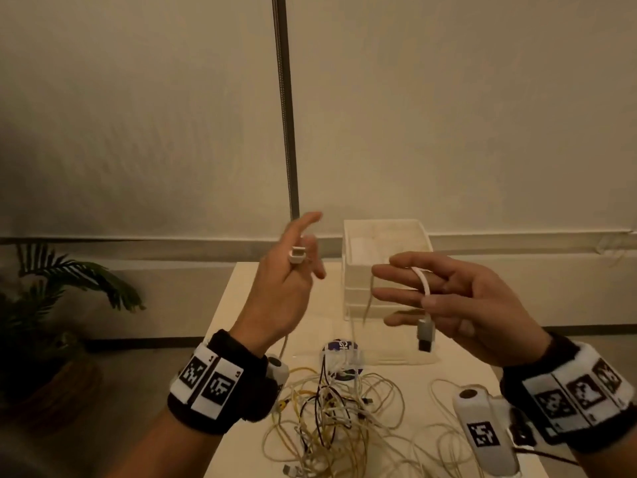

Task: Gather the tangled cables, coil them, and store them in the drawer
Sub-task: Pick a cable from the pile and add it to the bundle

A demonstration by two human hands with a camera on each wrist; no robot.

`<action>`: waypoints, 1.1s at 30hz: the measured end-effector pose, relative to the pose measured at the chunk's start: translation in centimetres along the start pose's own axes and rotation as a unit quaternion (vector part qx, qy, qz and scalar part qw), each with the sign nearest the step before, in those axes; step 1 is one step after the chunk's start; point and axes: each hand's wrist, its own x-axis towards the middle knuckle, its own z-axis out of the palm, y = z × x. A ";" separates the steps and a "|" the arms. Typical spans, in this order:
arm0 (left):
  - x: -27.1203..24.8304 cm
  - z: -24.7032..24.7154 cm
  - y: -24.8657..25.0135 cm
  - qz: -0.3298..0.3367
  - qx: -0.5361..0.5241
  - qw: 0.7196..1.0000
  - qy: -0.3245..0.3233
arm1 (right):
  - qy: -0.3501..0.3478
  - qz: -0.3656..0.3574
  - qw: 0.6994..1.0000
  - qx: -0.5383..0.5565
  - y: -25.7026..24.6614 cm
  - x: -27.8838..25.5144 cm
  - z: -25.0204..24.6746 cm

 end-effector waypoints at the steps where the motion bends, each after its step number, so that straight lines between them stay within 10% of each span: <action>1: -0.2 0.2 0.4 0.025 -0.026 0.999 -0.027 | -0.024 -0.003 1.000 -0.005 0.0 0.2 0.3; 7: -0.5 0.5 2.0 0.026 -0.150 0.987 -0.056 | -0.081 0.065 0.986 0.127 0.1 1.6 1.6; 11: -0.5 -0.1 2.4 0.044 -0.148 0.983 -0.098 | 0.012 0.009 0.991 -0.137 1.3 1.8 2.9; 16: -0.8 -0.1 2.2 -0.007 -0.264 0.950 -0.168 | 0.087 -0.054 0.976 -0.194 2.5 2.9 3.9; 22: -0.6 0.2 1.9 -0.062 -0.389 0.899 -0.192 | 0.053 -0.060 0.997 0.015 5.3 3.8 5.3; 27: -0.7 0.3 2.0 -0.044 -0.288 0.938 -0.188 | 0.083 -0.022 0.994 0.062 5.6 4.2 6.0; 33: -0.9 1.3 2.4 -0.058 -0.156 0.977 -0.133 | 0.126 -0.043 0.959 -0.249 5.0 3.9 5.8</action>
